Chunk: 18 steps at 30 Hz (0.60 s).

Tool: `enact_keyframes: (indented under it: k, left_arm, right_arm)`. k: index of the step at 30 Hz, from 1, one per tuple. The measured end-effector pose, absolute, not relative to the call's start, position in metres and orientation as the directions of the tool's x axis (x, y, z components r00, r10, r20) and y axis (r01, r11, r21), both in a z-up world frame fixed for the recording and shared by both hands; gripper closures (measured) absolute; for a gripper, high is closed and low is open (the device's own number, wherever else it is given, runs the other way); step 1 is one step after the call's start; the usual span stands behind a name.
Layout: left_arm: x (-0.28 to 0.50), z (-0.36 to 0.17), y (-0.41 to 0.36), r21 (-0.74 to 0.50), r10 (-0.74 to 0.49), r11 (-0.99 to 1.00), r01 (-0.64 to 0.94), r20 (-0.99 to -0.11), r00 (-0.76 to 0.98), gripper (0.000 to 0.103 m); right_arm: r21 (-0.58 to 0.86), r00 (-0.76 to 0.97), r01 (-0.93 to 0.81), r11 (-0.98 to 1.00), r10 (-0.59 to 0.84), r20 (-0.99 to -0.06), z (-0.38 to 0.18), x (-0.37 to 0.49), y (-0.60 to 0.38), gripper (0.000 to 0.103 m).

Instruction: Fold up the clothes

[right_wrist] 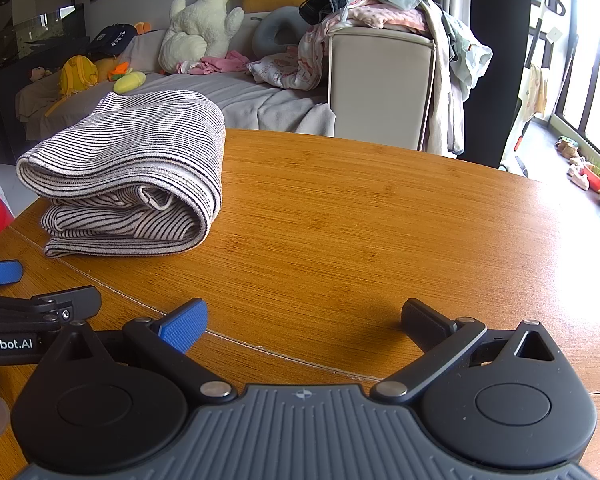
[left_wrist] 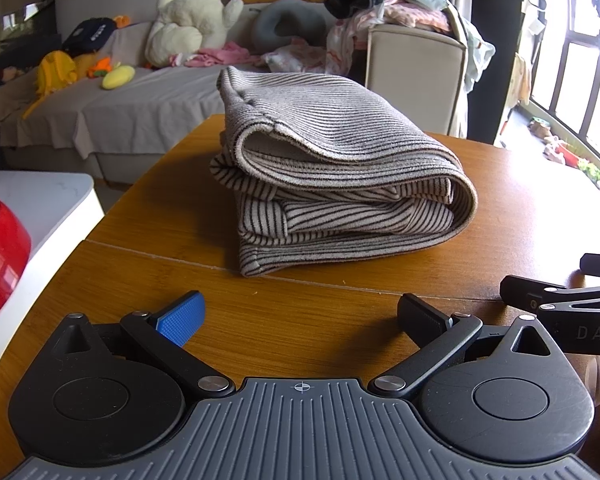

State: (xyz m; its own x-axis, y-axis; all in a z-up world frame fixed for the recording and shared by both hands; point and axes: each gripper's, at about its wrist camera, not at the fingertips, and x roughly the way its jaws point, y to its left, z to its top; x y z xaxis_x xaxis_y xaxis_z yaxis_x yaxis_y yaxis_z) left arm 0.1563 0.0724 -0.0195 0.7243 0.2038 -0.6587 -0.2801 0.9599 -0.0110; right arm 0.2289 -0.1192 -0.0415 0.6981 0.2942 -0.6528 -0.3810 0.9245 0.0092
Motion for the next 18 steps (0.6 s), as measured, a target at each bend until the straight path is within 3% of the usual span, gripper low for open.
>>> enact_keyframes:
  k: [18]
  left_arm:
    - [0.1557,-0.0193,0.0719,-0.016,0.201,0.96,-0.28,-0.657,0.726,0.0]
  right_arm:
    - [0.009,0.698,-0.381,0.924,0.294,-0.653,-0.0417,0.2293,-0.1195,0.0]
